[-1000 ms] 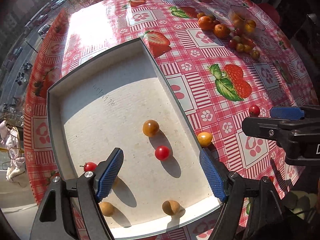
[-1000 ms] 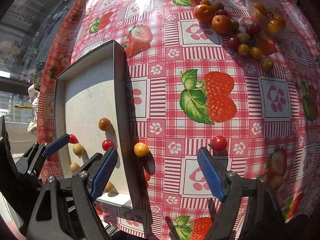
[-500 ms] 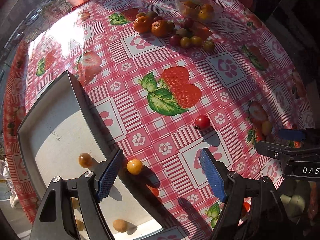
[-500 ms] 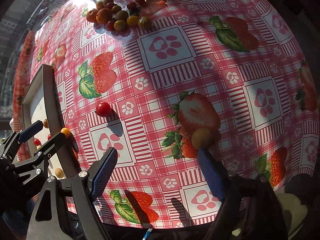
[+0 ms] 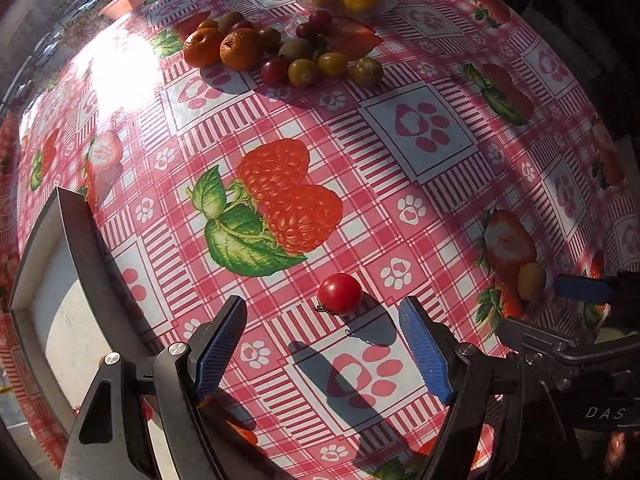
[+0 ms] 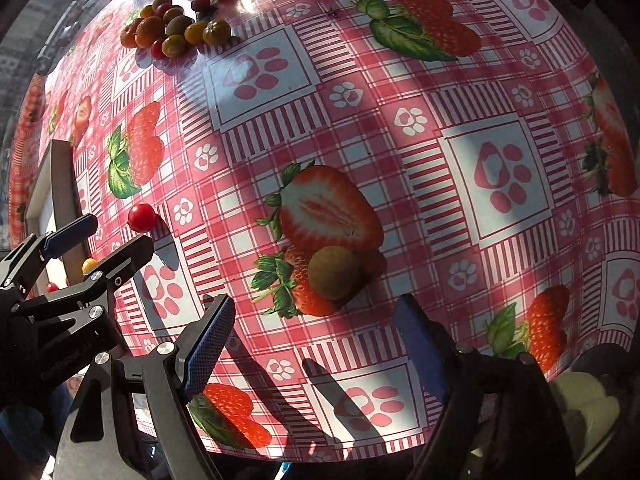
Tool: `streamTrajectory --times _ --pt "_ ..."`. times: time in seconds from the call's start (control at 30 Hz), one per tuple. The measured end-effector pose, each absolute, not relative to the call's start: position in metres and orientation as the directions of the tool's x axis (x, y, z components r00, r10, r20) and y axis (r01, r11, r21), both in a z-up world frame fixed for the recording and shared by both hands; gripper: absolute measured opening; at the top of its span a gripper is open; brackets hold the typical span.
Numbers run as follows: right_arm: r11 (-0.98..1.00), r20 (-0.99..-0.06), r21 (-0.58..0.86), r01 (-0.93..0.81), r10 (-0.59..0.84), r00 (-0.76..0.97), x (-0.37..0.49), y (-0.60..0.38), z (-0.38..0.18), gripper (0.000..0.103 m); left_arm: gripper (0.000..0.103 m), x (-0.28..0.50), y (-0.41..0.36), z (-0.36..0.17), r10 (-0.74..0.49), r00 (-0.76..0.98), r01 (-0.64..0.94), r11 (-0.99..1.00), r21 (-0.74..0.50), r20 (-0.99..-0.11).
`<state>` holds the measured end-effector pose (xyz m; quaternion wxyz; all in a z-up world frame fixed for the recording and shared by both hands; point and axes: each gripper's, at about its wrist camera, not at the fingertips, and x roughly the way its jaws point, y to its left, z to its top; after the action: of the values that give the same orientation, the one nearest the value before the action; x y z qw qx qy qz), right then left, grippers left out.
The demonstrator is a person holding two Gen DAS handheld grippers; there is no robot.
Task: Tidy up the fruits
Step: 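Grasp a brown round fruit with the right gripper while the left grasps a red cherry tomato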
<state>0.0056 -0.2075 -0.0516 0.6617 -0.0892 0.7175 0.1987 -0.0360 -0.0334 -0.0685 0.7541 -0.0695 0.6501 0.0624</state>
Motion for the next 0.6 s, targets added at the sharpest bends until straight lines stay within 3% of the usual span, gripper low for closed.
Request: streamTrajectory --times 0.2,0.27,0.3,0.33,0.47,0.6 --pt "0.893 -0.987 0.156 -0.423 0.121 -0.109 0.008 -0.206 -0.060 0.082 0.077 -0.026 -0.038 -0.078 0.010 0.124 -0.190 0.982 -0.013 -0.992" --pt "0.887 -0.989 0.142 -0.439 0.108 -0.101 0.006 -0.204 -0.061 0.072 0.063 -0.025 -0.044 -0.084 0.015 0.108 -0.194 0.981 -0.007 -0.994" --pt "0.883 -0.990 0.136 -0.449 0.105 -0.095 0.005 -0.203 -0.060 0.068 0.062 -0.024 -0.044 -0.086 0.015 0.111 -0.196 0.981 -0.007 -0.994" --pt "0.879 -0.991 0.133 -0.458 0.102 -0.090 0.004 -0.201 -0.059 0.059 0.059 -0.024 -0.044 -0.086 0.008 0.117 -0.200 0.980 -0.015 -0.993" --pt "0.871 -0.990 0.141 -0.470 0.112 -0.091 0.001 -0.195 -0.057 0.026 0.028 -0.026 -0.045 -0.084 -0.007 0.133 -0.186 0.982 -0.032 -0.991" --pt "0.871 -0.986 0.167 -0.462 0.136 -0.098 0.001 -0.194 -0.054 0.027 0.027 -0.030 -0.035 -0.078 -0.046 0.145 -0.208 0.975 -0.076 -0.988"
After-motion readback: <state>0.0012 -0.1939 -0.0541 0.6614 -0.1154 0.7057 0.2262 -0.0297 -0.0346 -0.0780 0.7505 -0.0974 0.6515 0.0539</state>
